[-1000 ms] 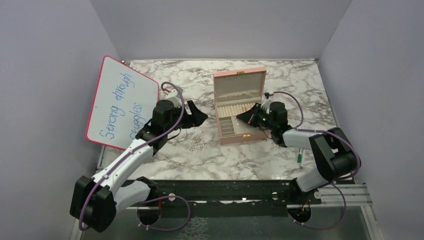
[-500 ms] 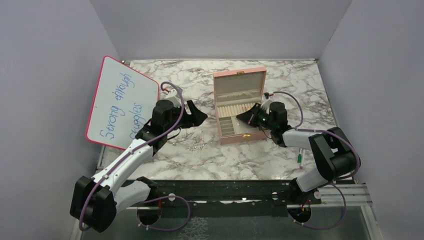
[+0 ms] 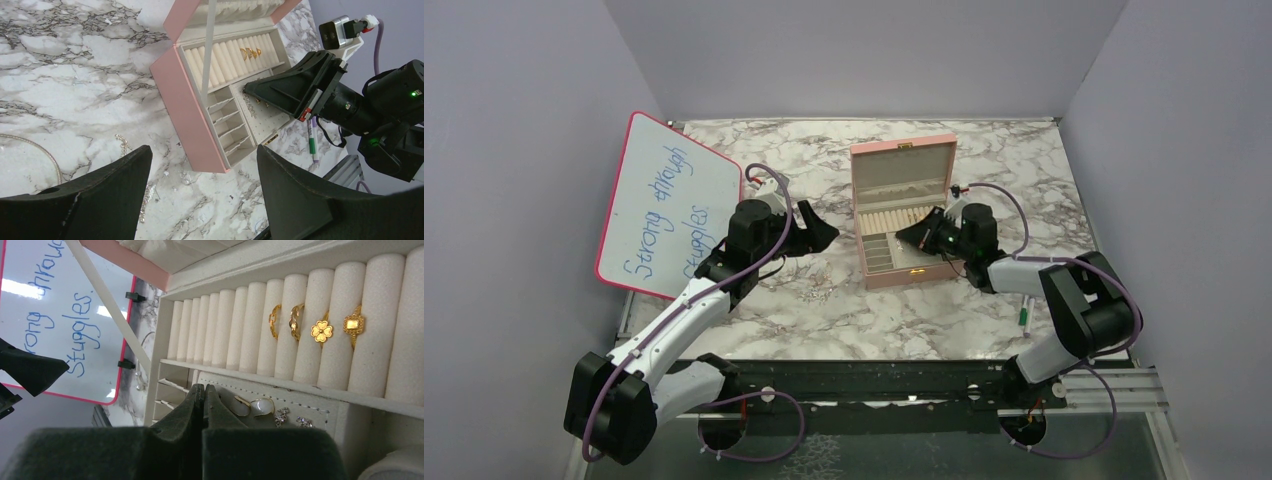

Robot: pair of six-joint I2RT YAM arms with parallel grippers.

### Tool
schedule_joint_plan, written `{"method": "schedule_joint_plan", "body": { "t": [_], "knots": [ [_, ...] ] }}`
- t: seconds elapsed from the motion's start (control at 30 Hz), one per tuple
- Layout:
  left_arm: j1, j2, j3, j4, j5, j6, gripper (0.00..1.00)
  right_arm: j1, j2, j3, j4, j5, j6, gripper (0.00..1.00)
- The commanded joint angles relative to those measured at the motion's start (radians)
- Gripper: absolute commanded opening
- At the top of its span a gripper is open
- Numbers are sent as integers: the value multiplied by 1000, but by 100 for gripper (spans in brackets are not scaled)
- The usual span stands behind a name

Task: Organize the mixed jewelry
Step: Place the jewelry in the jewelry box.

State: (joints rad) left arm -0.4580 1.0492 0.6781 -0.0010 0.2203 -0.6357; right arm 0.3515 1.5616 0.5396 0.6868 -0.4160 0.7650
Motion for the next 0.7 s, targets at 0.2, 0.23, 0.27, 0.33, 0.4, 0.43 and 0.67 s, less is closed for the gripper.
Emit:
{"method": "schedule_joint_plan", "body": {
  "t": [0.2, 0.23, 0.27, 0.33, 0.4, 0.43, 0.67],
  "knots": [
    [7, 3, -9, 28, 22, -5, 78, -5, 2, 45, -71, 15, -34, 28],
    [7, 5, -8, 30, 22, -5, 78, -5, -7, 46, -80, 20, -35, 29],
    [7, 5, -8, 30, 22, -5, 78, -5, -17, 48, -87, 27, -35, 30],
    [8, 6, -8, 31, 21, -5, 78, -5, -36, 54, -103, 30, -39, 32],
    [8, 5, -8, 32, 22, -8, 78, -5, -49, 58, -112, 29, -43, 32],
    [8, 5, -8, 33, 23, -8, 78, -5, -53, 59, -113, 27, -45, 32],
    [9, 6, -8, 33, 27, -10, 78, -5, -43, 62, -92, -10, -46, 14]
  ]
}}
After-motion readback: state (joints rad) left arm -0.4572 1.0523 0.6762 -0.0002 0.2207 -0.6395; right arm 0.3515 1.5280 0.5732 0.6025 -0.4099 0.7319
